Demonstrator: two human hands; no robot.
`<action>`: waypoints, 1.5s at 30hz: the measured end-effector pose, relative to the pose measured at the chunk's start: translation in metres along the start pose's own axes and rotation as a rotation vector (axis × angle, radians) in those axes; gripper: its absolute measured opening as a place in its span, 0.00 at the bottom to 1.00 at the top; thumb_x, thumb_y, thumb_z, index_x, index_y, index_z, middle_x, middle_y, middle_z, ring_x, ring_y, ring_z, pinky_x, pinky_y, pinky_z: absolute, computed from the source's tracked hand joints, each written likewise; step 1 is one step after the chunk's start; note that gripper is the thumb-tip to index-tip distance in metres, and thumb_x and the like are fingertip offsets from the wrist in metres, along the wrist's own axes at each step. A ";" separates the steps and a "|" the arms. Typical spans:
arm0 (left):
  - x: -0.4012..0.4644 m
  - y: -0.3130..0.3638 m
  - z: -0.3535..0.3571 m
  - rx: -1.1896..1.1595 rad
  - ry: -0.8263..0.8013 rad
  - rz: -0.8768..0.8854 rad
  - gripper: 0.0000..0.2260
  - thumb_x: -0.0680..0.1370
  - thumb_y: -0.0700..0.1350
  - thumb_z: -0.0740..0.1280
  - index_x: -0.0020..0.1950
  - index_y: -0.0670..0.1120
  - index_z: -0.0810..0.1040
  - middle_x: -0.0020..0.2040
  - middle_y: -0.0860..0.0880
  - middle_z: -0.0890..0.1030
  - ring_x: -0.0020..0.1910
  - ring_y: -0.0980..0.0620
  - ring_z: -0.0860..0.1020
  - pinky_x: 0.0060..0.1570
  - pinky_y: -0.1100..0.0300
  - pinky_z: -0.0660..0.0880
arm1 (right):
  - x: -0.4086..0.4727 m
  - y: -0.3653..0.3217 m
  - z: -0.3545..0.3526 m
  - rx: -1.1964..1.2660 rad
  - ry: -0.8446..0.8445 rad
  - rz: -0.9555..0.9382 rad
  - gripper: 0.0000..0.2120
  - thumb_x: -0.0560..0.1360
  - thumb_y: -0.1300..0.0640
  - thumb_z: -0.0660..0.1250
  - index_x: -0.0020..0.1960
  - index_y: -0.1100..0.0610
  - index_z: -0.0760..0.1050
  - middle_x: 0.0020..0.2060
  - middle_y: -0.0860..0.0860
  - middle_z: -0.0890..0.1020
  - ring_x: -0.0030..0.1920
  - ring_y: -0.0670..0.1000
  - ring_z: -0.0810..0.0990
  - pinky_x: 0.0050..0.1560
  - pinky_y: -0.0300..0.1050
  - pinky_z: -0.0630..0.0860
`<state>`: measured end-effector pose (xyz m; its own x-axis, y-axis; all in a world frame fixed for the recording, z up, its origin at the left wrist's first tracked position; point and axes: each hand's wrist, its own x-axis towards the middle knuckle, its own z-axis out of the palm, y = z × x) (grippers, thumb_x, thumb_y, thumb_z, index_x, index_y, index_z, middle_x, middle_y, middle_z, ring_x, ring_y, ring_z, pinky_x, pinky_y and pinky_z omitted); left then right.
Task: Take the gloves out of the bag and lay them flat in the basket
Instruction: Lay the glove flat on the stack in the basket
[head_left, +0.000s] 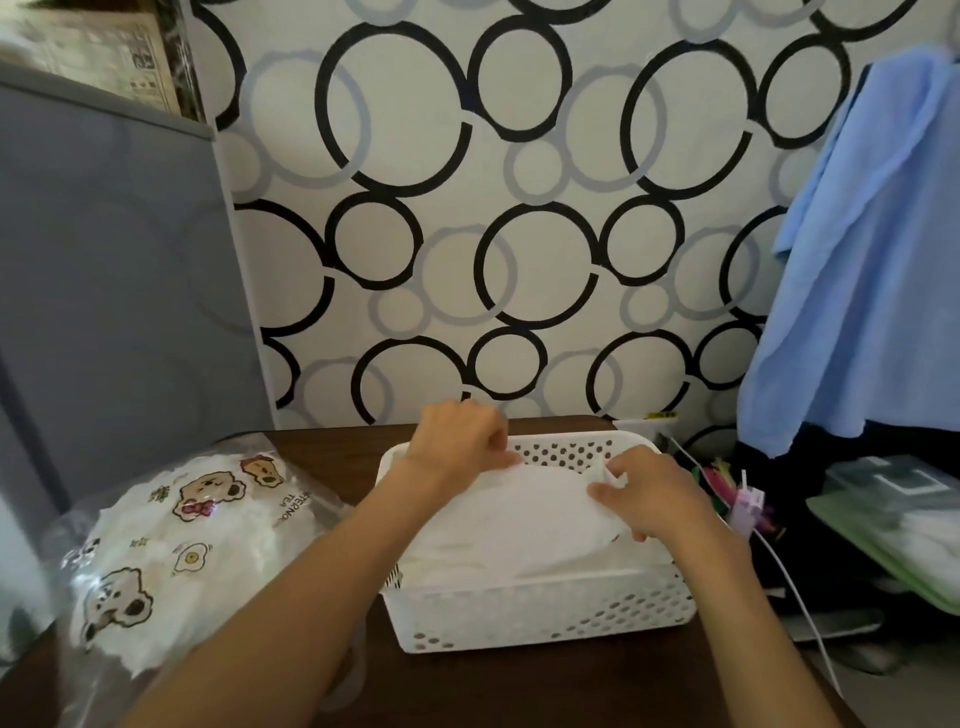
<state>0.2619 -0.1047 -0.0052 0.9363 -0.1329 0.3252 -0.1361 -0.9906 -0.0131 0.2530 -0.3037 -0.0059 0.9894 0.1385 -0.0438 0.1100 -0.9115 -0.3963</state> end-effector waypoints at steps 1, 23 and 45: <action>-0.001 0.001 -0.001 -0.009 0.038 0.001 0.16 0.76 0.62 0.64 0.52 0.51 0.78 0.48 0.53 0.82 0.47 0.53 0.79 0.44 0.60 0.73 | -0.001 0.000 0.000 -0.004 0.006 0.019 0.19 0.79 0.48 0.60 0.68 0.53 0.68 0.49 0.49 0.78 0.27 0.44 0.74 0.43 0.41 0.72; -0.053 -0.006 0.024 -0.039 -0.831 0.086 0.41 0.79 0.55 0.62 0.76 0.53 0.30 0.76 0.53 0.31 0.76 0.50 0.34 0.75 0.44 0.41 | 0.001 -0.011 0.016 -0.173 -0.479 -0.109 0.37 0.72 0.50 0.71 0.76 0.44 0.55 0.74 0.50 0.59 0.72 0.54 0.63 0.70 0.51 0.64; -0.181 -0.127 -0.092 -0.438 -0.187 -0.553 0.05 0.75 0.43 0.70 0.40 0.51 0.79 0.43 0.53 0.83 0.36 0.59 0.82 0.44 0.57 0.81 | -0.111 -0.177 0.073 -0.027 -0.258 -0.579 0.12 0.79 0.54 0.62 0.61 0.48 0.77 0.57 0.49 0.79 0.55 0.48 0.78 0.59 0.43 0.73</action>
<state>0.0797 0.0485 0.0249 0.9401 0.3408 0.0073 0.2921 -0.8163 0.4983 0.1170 -0.1293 0.0026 0.7148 0.6976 -0.0501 0.6260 -0.6701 -0.3990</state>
